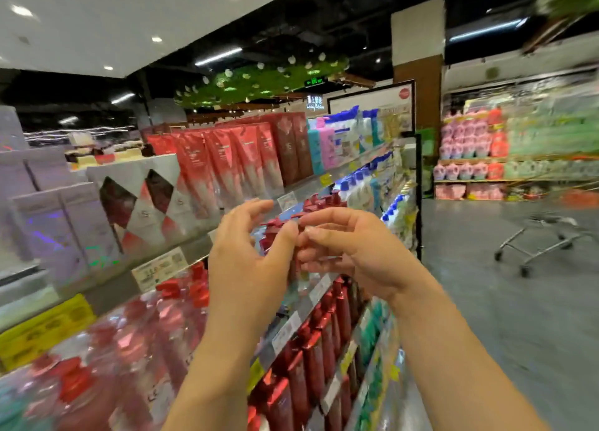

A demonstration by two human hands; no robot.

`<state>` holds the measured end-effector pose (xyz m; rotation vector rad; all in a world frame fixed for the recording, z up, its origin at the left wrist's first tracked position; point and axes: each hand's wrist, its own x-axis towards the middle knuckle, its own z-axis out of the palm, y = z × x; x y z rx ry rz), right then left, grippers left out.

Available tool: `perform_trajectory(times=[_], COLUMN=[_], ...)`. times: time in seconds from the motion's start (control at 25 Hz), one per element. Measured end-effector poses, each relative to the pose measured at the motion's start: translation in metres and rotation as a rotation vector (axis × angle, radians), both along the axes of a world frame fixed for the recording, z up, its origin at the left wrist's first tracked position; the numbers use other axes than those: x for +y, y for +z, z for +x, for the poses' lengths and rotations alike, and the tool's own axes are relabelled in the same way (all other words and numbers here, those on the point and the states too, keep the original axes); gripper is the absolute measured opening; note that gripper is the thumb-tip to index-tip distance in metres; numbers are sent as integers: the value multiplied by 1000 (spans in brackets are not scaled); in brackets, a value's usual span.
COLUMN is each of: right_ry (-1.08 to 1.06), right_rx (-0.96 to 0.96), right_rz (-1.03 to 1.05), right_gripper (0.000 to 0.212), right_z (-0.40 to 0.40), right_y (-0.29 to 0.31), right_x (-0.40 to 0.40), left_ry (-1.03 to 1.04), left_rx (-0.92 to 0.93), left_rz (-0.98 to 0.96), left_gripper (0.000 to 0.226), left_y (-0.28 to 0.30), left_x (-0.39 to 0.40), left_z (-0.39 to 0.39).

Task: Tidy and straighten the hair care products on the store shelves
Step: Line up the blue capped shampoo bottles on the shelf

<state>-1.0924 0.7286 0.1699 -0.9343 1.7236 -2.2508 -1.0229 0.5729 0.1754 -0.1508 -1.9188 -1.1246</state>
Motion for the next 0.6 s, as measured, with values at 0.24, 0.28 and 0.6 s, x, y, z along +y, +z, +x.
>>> perform_trajectory(times=[0.24, 0.28, 0.6], right_ry=[-248, -288, -425], right_rx=[-112, -132, -185], right_rz=[16, 8, 17], right_gripper=[22, 20, 19], right_z=[-71, -84, -217], right_y=[-31, -35, -62], right_x=[134, 150, 222], left_ry=[-275, -307, -413], left_rx=[-109, -125, -175], left_rz=[140, 137, 157], left_gripper=[33, 33, 23], left_y=[-23, -26, -43], left_x=[122, 140, 219], left_z=[-111, -127, -277])
